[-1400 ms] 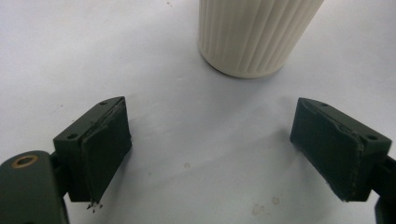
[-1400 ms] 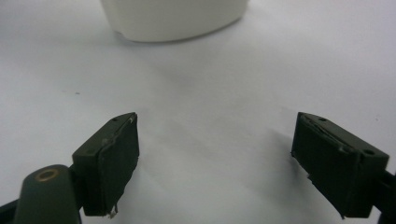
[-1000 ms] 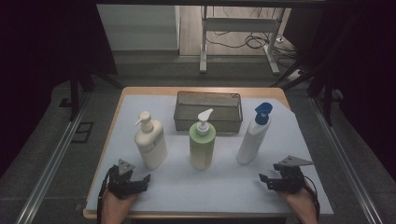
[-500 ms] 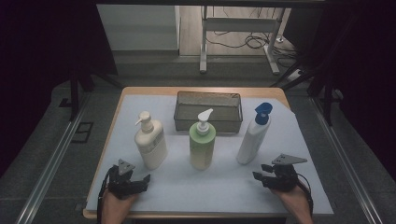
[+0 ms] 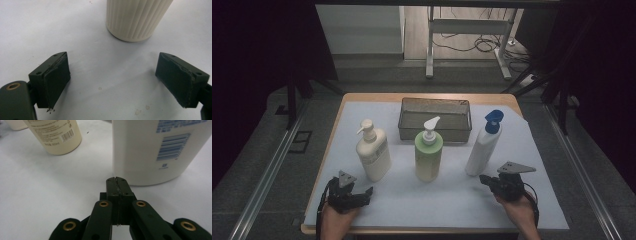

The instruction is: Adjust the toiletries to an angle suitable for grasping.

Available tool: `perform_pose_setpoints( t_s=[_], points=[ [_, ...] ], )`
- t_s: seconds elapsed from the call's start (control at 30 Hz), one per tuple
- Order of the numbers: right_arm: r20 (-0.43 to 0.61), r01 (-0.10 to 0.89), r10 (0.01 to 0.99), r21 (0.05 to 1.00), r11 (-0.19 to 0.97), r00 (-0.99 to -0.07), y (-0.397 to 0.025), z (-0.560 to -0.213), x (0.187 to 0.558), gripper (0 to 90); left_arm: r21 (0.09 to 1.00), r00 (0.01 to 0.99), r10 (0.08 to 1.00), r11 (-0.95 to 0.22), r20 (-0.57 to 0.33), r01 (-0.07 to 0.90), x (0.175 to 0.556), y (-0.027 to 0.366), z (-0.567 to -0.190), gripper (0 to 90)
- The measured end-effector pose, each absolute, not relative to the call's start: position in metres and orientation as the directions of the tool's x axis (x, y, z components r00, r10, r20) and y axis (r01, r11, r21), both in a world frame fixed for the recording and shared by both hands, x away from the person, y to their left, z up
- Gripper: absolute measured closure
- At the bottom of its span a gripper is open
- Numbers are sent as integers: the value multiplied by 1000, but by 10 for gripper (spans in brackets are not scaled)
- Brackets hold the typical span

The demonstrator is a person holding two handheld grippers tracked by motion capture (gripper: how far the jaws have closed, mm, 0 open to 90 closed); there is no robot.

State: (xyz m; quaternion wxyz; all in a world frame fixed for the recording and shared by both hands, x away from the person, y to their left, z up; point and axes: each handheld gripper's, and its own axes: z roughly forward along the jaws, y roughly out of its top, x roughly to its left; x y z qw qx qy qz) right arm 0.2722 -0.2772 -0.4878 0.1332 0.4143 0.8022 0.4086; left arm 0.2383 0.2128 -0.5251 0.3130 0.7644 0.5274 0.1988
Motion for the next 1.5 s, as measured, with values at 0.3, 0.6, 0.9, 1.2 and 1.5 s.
perform_pose_setpoints(
  t_s=[0.3, 0.6, 0.9, 1.2, 1.5],
  points=[
    [125, 550, 780, 777, 308, -613, -264, -485, 278, 895, 688, 365, 931, -248, -26, 682, 238, 213, -525, 120],
    [90, 534, 786, 780, 326, -612, -240, -484, 285, 895, 688, 365, 931, -248, -26, 682, 238, 213, -525, 120],
    [42, 532, 814, 776, 338, -579, -224, -489, 293, 895, 688, 365, 931, -248, -26, 682, 238, 213, -525, 120],
    [-1, 526, 829, 772, 356, -560, -226, -491, 292, 896, 688, 365, 931, -248, -26, 682, 238, 213, -525, 120],
    [-8, 526, 828, 769, 363, -560, -228, -491, 291, 896, 688, 365, 931, -248, -26, 682, 238, 213, -525, 120]
  ],
)
